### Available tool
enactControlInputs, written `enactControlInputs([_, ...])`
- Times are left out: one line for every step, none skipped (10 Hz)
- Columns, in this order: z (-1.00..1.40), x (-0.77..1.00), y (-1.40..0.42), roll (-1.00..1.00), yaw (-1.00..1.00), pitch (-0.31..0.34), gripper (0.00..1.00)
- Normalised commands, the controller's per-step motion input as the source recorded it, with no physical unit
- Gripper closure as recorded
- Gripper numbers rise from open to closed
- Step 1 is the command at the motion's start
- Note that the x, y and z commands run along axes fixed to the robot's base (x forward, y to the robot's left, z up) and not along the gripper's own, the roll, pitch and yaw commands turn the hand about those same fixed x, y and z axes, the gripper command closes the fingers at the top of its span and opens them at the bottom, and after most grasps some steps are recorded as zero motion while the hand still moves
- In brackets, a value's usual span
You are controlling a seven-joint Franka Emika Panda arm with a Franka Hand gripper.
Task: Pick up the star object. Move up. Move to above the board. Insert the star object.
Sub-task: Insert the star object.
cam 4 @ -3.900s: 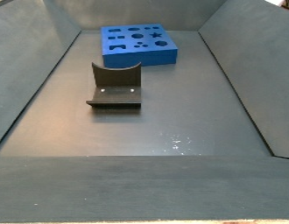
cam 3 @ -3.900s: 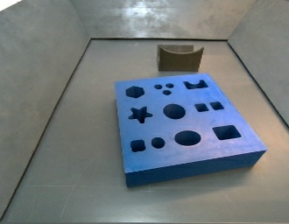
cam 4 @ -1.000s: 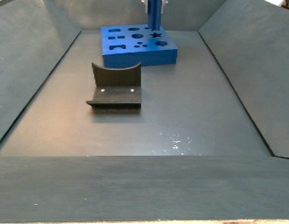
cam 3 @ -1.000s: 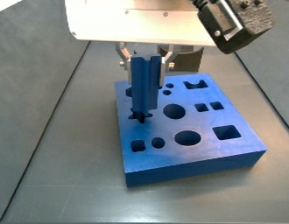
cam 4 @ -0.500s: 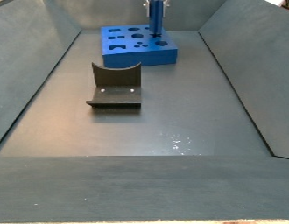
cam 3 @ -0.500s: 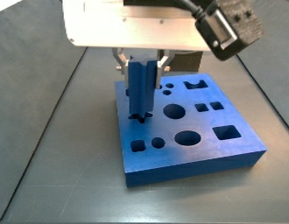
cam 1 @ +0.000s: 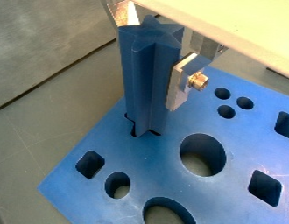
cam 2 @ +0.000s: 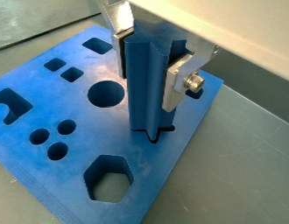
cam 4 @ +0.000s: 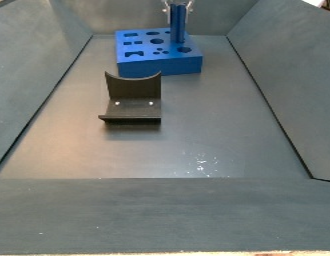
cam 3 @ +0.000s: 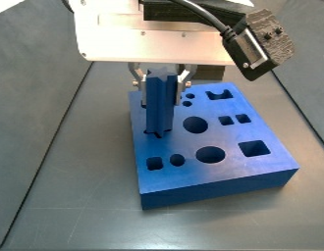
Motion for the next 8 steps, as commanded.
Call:
enactControlInputs([-0.14,0.00,-0.06,0.07,-0.28,0.000,1.00])
enactControlInputs([-0.08,-0.19,-0.01,0.12,-0.29,0.000,1.00])
enactControlInputs([0.00,0.00,0.00,0.00,-0.19,0.000,1.00])
enactControlInputs([0.00,0.00,0.00,0.00,0.00,-0.006,1.00])
enactControlInputs([-0.01,0.00,0.00,0.01,0.00,-0.003,1.00])
enactControlInputs([-0.86,0.00,-0.17,0.34,0.00,-0.231,1.00])
enactControlInputs([-0.92,0.00,-0.18,0.41,0.00,-0.183,1.00])
enactControlInputs([-0.80,0.05,-0.20,0.39,-0.04,-0.294,1.00])
